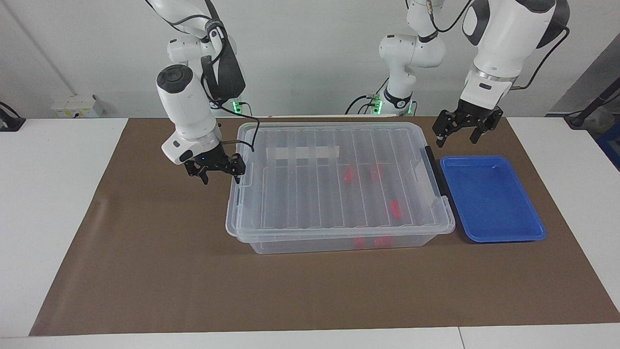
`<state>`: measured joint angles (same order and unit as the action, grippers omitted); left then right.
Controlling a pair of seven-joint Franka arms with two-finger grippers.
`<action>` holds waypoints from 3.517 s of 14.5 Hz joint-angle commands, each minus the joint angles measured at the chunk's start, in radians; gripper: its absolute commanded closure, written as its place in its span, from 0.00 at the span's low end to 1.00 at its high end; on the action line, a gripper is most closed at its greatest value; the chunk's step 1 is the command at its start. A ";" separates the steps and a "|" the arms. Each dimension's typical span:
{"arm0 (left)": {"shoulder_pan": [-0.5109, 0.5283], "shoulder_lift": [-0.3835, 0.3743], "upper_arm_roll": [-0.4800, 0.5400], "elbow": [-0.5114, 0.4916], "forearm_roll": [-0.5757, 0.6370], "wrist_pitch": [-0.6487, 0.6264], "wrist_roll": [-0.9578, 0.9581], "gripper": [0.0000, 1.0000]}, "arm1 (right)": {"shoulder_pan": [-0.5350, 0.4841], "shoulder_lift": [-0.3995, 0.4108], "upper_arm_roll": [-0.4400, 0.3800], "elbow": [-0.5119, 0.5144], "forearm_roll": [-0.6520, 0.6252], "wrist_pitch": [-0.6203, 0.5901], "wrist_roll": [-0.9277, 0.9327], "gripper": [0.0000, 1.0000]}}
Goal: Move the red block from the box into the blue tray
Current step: 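Slide the lid away with the right gripper while the left gripper approaches, then lower the left gripper into the box onto a red block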
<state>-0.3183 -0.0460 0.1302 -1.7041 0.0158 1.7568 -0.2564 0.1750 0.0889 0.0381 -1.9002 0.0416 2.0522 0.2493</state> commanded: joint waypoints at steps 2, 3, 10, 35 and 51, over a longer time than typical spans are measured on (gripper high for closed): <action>-0.022 -0.046 0.011 -0.074 0.026 0.064 -0.038 0.00 | -0.051 -0.031 0.003 -0.030 0.014 -0.029 0.009 0.02; -0.022 -0.048 0.011 -0.093 0.026 0.087 -0.040 0.00 | -0.072 -0.032 0.003 -0.030 0.014 -0.041 -0.016 0.02; -0.051 -0.008 0.006 -0.094 0.036 0.167 -0.055 0.00 | -0.225 -0.044 0.003 -0.030 0.014 -0.113 -0.230 0.03; -0.140 0.155 0.002 -0.364 0.044 0.610 -0.321 0.00 | -0.339 -0.067 0.008 0.029 -0.002 -0.133 -0.369 0.00; -0.136 0.290 0.005 -0.399 0.047 0.774 -0.121 0.00 | -0.187 -0.072 0.029 0.368 -0.062 -0.454 -0.088 0.00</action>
<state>-0.4413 0.2254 0.1214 -2.0950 0.0422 2.4938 -0.4084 -0.0122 -0.0270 0.0616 -1.6094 -0.0147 1.6411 0.1336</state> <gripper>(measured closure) 0.000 0.000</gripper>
